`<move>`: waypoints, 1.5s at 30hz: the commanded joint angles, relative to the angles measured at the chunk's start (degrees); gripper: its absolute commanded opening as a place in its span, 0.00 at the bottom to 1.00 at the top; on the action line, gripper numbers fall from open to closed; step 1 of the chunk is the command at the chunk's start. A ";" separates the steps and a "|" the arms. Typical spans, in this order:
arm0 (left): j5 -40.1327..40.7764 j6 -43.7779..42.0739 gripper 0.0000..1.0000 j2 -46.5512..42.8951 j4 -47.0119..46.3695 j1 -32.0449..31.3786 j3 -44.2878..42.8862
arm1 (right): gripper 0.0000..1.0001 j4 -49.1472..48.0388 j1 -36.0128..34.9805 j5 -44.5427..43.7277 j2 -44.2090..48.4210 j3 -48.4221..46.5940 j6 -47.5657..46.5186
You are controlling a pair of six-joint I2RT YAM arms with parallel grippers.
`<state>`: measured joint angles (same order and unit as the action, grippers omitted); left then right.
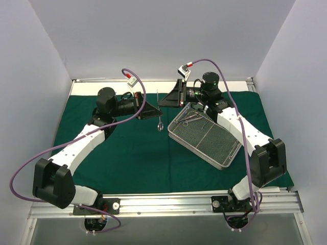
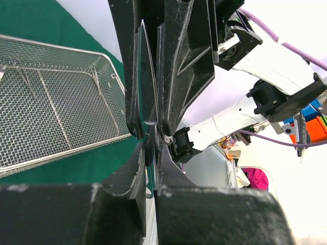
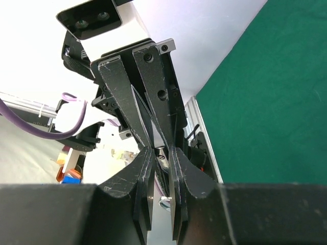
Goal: Open and lay out the surgical kit
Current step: Place the medical item in the surgical kit.
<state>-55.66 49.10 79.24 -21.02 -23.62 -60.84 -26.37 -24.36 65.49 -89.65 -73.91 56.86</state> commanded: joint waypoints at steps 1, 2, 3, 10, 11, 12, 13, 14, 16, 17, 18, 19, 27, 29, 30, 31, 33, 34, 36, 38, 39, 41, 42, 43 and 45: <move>-0.15 -2.34 0.02 0.12 1.15 1.29 -0.60 | 0.02 -1.24 -0.51 -0.28 -0.70 -2.81 0.19; -0.15 -3.30 0.02 -0.05 1.94 1.64 -0.68 | 0.04 -0.27 -0.60 -0.45 -1.14 -3.43 -1.47; 0.72 -4.53 0.02 -0.05 6.12 2.34 -1.03 | 0.11 3.48 -0.60 -0.89 -1.58 -4.22 -2.79; 12.82 -18.24 0.02 -0.41 34.96 5.33 -6.57 | 0.62 28.60 0.54 -8.97 -6.93 -13.88 -19.41; 15.55 -20.78 0.02 -0.14 38.04 5.34 -7.44 | 0.64 31.35 1.06 -13.07 -7.38 -14.85 -21.07; 19.23 -22.02 0.02 0.21 45.81 5.34 -9.98 | 0.66 34.16 2.63 -16.07 -7.65 -16.25 -22.22; 22.75 -23.08 0.02 1.43 49.37 5.34 -11.31 | 0.68 39.85 3.52 -18.62 -8.87 -16.88 -24.49; 31.75 -24.48 0.02 2.40 53.41 5.07 -12.97 | 0.68 43.21 4.49 -24.74 -9.49 -18.01 -26.17; 41.03 -23.97 0.02 6.86 65.27 4.90 -17.90 | 0.68 53.76 7.39 -32.24 -11.50 -20.66 -29.33; 47.77 -23.27 0.02 8.89 68.36 4.98 -19.48 | 0.68 56.05 8.53 -35.32 -12.12 -20.92 -30.05; 51.32 -23.00 0.02 11.00 73.70 4.90 -22.63 | 0.68 59.38 10.37 -39.96 -12.48 -21.01 -30.66; 54.31 -22.91 0.02 15.37 76.10 4.63 -24.22 | 0.68 60.64 11.17 -42.01 -12.83 -20.84 -31.28; 70.15 -21.50 0.02 32.98 85.08 2.09 -38.20 | 0.69 62.49 14.60 -44.84 -11.25 -18.03 -32.96; 71.47 -21.16 0.02 37.81 88.14 1.65 -42.58 | 0.69 62.67 14.95 -44.49 -11.16 -17.50 -33.13; 72.09 -20.98 0.02 39.48 88.95 1.47 -43.83 | 0.69 62.93 15.13 -44.49 -11.16 -17.50 -33.30; 73.05 -20.63 0.02 42.20 89.91 1.21 -45.14 | 0.69 63.11 15.31 -44.58 -11.25 -17.50 -33.48; 73.06 -20.36 0.02 45.28 91.06 1.12 -47.70 | 0.69 63.28 15.83 -44.66 -11.16 -17.24 -33.92; 73.06 -20.36 0.02 46.26 91.33 0.94 -48.40 | 0.69 63.37 16.01 -44.66 -11.16 -17.06 -34.10; 73.50 -20.71 0.02 48.54 92.47 0.59 -50.68 | 0.69 63.20 16.71 -44.58 -11.08 -16.18 -34.45; 73.76 -21.50 0.02 49.86 93.26 0.06 -52.01 | 0.69 62.85 17.15 -44.31 -10.81 -15.39 -34.45; 73.76 -21.59 0.02 50.65 93.26 -0.11 -52.88 | 0.69 62.50 17.50 -44.14 -10.81 -14.60 -34.45; 73.07 -21.59 0.02 51.27 93.17 -0.20 -53.24 | 0.70 62.06 17.94 -43.79 -10.55 -13.90 -34.27; 72.89 -21.50 0.02 51.97 93.09 -0.20 -53.33 | 0.70 61.71 18.20 -43.61 -10.38 -13.37 -34.10; 72.71 -21.33 0.02 52.33 93.00 -0.20 -53.42 | 0.70 61.70 18.29 -43.52 -10.29 -13.19 -34.10; 72.45 -21.33 0.02 53.38 93.00 -0.20 -53.77 | 0.69 61.35 18.47 -43.35 -9.94 -12.32 -34.01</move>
<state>16.10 27.92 131.87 69.89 -23.68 -111.72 34.72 -6.33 21.87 -102.85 -87.22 23.46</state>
